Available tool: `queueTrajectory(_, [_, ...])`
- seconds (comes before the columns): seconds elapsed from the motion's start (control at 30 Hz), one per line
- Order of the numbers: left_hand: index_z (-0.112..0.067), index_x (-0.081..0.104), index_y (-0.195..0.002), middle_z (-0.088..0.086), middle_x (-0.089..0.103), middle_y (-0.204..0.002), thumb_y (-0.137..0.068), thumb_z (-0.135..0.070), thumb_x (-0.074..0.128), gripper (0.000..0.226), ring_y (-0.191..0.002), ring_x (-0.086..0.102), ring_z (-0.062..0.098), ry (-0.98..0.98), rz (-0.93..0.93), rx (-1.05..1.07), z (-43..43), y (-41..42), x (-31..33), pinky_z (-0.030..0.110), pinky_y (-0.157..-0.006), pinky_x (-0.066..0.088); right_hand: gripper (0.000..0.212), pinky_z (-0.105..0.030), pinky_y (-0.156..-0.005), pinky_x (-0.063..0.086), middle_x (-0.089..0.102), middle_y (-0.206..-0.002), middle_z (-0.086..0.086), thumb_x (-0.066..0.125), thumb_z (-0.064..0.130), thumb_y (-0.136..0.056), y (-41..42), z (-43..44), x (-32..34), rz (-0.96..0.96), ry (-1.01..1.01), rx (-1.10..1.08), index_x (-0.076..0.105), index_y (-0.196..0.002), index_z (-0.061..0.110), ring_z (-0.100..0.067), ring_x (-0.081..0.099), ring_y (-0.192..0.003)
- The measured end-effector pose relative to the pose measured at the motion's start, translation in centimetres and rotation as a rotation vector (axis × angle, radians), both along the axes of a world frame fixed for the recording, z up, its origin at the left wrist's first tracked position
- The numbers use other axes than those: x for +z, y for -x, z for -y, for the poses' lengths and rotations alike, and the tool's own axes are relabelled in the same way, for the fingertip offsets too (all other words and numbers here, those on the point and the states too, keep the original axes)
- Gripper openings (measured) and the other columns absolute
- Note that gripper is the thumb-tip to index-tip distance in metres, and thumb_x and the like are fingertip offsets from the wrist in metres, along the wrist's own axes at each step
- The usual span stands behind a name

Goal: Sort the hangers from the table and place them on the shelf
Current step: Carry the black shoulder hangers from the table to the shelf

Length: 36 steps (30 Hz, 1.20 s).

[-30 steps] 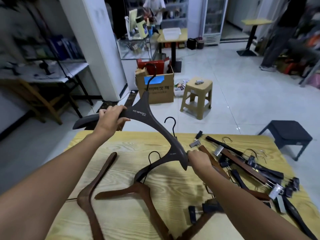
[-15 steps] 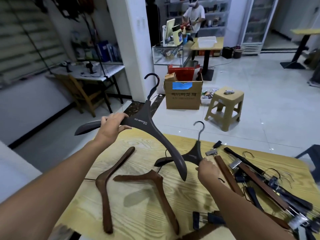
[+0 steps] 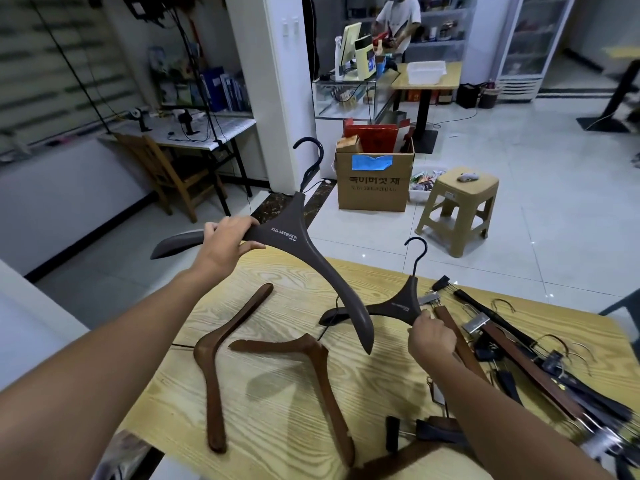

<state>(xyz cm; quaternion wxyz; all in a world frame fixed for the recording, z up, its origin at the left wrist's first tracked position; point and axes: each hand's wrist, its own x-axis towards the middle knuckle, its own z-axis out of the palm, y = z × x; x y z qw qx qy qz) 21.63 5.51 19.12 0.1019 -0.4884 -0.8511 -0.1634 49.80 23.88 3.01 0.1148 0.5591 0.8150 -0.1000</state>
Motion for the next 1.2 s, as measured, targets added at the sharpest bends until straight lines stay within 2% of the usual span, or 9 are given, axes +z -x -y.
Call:
queueTrajectory(0.1, [-0.015, 0.055, -0.115, 0.000, 0.060, -0.108, -0.086, -0.037, 0.059, 0.036, -0.105, 0.047, 0.021, 0.001, 0.009, -0.015, -0.5, -0.1, 0.1, 0.032, -0.088, 0.022, 0.042, -0.030, -0.066, 0.044, 0.056, -0.121, -0.012, 0.045, 0.027, -0.098, -0.5, 0.0, -0.1, -0.026, -0.045, 0.008, 0.033, -0.134, 0.008, -0.024, 0.060, -0.103])
queueTrajectory(0.23, [-0.015, 0.056, -0.112, 0.000, 0.060, -0.107, -0.086, -0.038, 0.059, 0.035, -0.105, 0.046, 0.021, -0.025, 0.016, -0.026, -0.8, -0.2, 0.3, 0.030, -0.084, 0.020, 0.052, -0.031, -0.059, 0.047, 0.056, -0.114, -0.013, 0.046, 0.035, -0.097, -1.1, 0.0, 0.5, -0.051, -0.219, 0.056, 0.029, -0.137, 0.008, -0.025, 0.063, -0.088])
queueTrajectory(0.37, [-0.016, 0.056, -0.110, 0.000, 0.060, -0.104, -0.086, -0.038, 0.059, 0.032, -0.103, 0.047, 0.021, -0.036, 0.021, -0.029, -1.1, -0.4, 0.8, 0.031, -0.083, 0.020, 0.032, -0.031, -0.051, 0.037, 0.052, -0.124, -0.020, 0.049, 0.034, -0.097, -0.8, 0.0, 1.5, -0.168, -0.291, 0.084, 0.037, -0.118, 0.014, -0.029, 0.063, -0.087])
queueTrajectory(0.53, [-0.015, 0.057, -0.109, 0.001, 0.060, -0.101, -0.087, -0.036, 0.059, 0.031, -0.098, 0.047, 0.021, -0.063, 0.005, -0.045, -1.0, -1.3, 1.8, 0.029, -0.081, 0.019, 0.032, -0.037, -0.064, 0.039, 0.055, -0.108, -0.016, 0.042, 0.036, -0.099, 0.6, -0.3, 4.3, -0.459, -0.216, -0.003, 0.041, -0.112, 0.006, -0.037, 0.060, -0.092])
queueTrajectory(0.67, [-0.016, 0.056, -0.111, 0.000, 0.059, -0.102, -0.087, -0.036, 0.059, 0.032, -0.100, 0.046, 0.021, -0.067, -0.019, -0.020, -0.3, -1.8, 3.3, 0.034, -0.087, 0.024, 0.032, -0.039, -0.069, 0.044, 0.063, -0.104, -0.013, 0.046, 0.035, -0.098, 1.2, -0.6, 6.2, -0.405, -0.189, 0.132, 0.042, -0.110, 0.006, -0.036, 0.063, -0.092])
queueTrajectory(0.8, [-0.017, 0.055, -0.112, 0.000, 0.058, -0.099, -0.087, -0.036, 0.059, 0.032, -0.101, 0.047, 0.022, -0.086, -0.045, 0.018, 1.3, -2.3, 4.8, 0.033, -0.088, 0.025, 0.029, -0.034, -0.064, 0.036, 0.065, -0.103, -0.011, 0.041, 0.035, -0.100, 1.6, -0.2, 8.0, -0.338, -0.241, 0.224, 0.042, -0.111, 0.008, -0.033, 0.063, -0.093])
queueTrajectory(0.93, [-0.016, 0.055, -0.113, 0.001, 0.059, -0.102, -0.090, -0.032, 0.054, 0.027, -0.099, 0.047, 0.022, -0.094, -0.081, 0.058, 3.8, -3.3, 5.9, 0.034, -0.087, 0.024, 0.030, -0.033, -0.065, 0.036, 0.064, -0.106, -0.010, 0.034, 0.032, -0.102, 2.3, 0.6, 9.8, -0.297, -0.276, 0.309, 0.042, -0.118, 0.008, -0.032, 0.063, -0.094])
queueTrajectory(1.03, [-0.016, 0.054, -0.116, 0.003, 0.059, -0.105, -0.092, -0.029, 0.050, 0.027, -0.101, 0.047, 0.022, -0.080, -0.100, 0.110, 6.4, -4.2, 6.5, 0.034, -0.089, 0.024, 0.037, -0.035, -0.067, 0.038, 0.064, -0.106, -0.011, 0.032, 0.040, -0.102, 3.4, 1.4, 10.8, -0.352, -0.238, 0.369, 0.044, -0.115, 0.008, -0.033, 0.062, -0.094])
queueTrajectory(1.2, [-0.020, 0.051, -0.122, -0.001, 0.059, -0.115, -0.090, -0.044, 0.052, 0.040, -0.110, 0.049, 0.021, 0.033, -0.097, 0.265, 12.2, -4.6, 7.0, 0.037, -0.094, 0.028, 0.055, -0.035, -0.071, 0.042, 0.064, -0.104, -0.009, 0.033, 0.062, -0.094, 6.1, 4.3, 12.4, -0.375, -0.205, 0.516, 0.050, -0.110, 0.011, -0.030, 0.062, -0.095])
